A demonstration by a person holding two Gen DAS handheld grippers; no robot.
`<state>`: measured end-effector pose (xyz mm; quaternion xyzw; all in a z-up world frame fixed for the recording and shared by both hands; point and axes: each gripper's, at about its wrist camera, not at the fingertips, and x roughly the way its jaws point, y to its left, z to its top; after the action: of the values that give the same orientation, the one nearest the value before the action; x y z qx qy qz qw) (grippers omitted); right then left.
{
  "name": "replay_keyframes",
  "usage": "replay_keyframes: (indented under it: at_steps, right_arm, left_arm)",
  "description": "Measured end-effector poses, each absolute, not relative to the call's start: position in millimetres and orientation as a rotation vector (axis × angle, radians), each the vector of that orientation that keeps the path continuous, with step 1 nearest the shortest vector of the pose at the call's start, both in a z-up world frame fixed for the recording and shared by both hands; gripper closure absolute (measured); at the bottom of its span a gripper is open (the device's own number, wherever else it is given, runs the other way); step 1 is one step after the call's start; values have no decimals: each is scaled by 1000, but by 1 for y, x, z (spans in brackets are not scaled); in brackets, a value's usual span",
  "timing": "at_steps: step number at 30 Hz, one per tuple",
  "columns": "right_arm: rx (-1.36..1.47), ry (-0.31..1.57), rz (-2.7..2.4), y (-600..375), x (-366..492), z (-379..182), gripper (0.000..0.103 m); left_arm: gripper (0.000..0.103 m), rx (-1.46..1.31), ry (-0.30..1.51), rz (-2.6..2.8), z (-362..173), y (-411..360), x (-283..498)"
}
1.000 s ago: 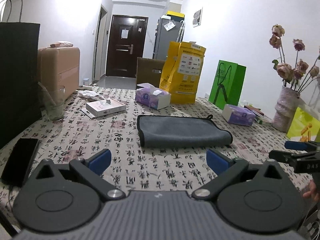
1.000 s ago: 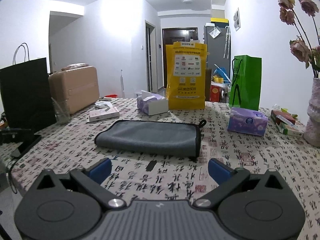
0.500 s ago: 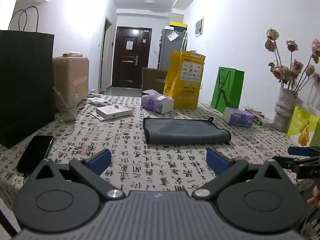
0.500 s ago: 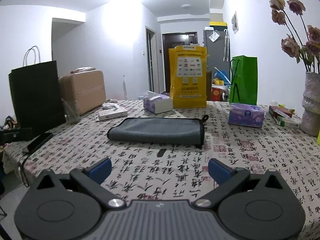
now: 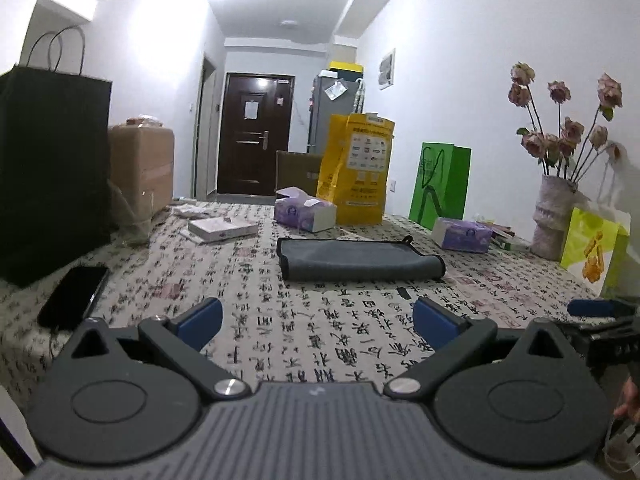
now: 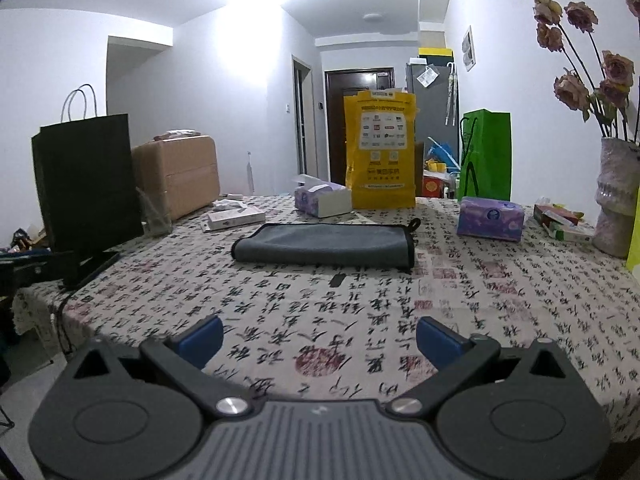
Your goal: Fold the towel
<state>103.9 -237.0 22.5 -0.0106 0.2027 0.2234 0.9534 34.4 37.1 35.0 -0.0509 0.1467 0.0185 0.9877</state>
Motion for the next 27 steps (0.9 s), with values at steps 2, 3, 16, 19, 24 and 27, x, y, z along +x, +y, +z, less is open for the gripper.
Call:
replay_keyframes:
  at_steps: [2,3,16,19,24,27]
  right_arm:
    - [-25,409,461,-236,97,21,0]
    - [-34,405,467,-235,93,19,0]
    - [-33,399,519,-231,52,0,0]
    - [-31,410,525,-230,48,-3,0]
    - [-31,384,529,-230,40,0,0]
    - [-28,374,523,-232,38,1,0]
  left_arm:
    - [0,-105,294,30,31,36,32]
    - [0,-103,292,28,30,34,30]
    - [0,-8,287,-3,12,20,-2]
    - [0,-24,289,0,9,19,-6]
    - [0,-56,279,27,8,21,-9]
    - [0,-74,289,34,5,23,-10]
